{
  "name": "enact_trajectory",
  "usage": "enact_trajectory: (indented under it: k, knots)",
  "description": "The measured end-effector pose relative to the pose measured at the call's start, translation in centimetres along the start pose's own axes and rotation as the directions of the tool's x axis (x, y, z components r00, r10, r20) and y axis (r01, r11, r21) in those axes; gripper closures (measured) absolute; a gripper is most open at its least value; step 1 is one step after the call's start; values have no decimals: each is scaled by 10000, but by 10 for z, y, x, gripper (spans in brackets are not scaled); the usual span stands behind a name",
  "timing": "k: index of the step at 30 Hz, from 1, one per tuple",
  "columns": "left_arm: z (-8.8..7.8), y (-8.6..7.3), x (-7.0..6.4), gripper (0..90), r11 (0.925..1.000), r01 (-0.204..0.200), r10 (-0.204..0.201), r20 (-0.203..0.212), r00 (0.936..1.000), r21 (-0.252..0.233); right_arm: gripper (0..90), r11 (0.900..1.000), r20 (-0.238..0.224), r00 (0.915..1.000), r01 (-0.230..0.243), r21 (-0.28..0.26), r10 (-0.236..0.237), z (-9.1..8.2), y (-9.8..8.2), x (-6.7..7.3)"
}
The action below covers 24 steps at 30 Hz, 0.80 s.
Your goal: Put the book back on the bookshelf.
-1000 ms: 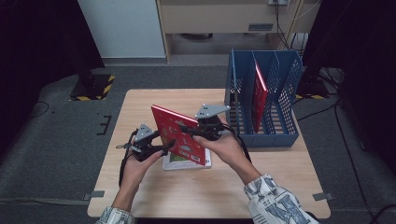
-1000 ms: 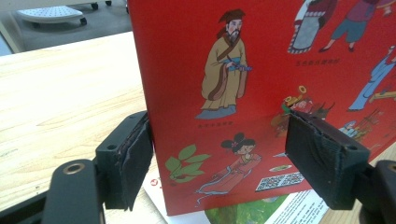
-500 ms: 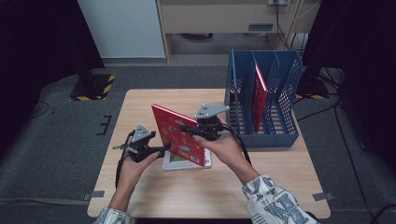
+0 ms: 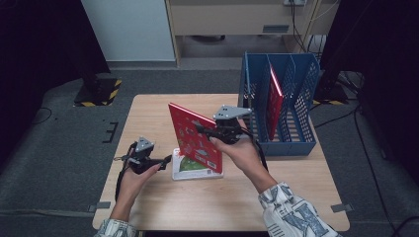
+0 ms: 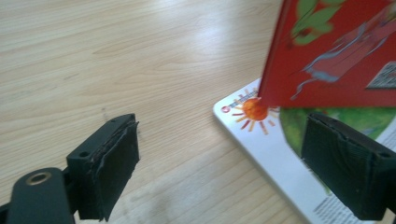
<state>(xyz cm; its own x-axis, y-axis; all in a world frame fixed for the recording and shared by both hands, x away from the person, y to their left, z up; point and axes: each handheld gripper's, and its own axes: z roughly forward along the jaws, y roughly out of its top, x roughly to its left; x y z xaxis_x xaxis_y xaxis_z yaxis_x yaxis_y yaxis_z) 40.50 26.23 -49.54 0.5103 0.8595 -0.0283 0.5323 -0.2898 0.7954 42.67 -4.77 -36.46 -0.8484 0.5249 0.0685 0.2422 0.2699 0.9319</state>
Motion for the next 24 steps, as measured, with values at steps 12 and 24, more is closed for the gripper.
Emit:
enact_trajectory:
  k: [12, 24]
  knots:
    - [4, -11, 16, 44, 9983, 375, -351, -529, 9980, 452, 796, 9996, 488, 9986, -186, -208, 196, -23, -1, -14]
    - [7, -18, 26, 33, 9945, 687, -627, -771, 9951, 785, 796, 9987, 695, 9970, -316, -399, 343, -50, -5, -21]
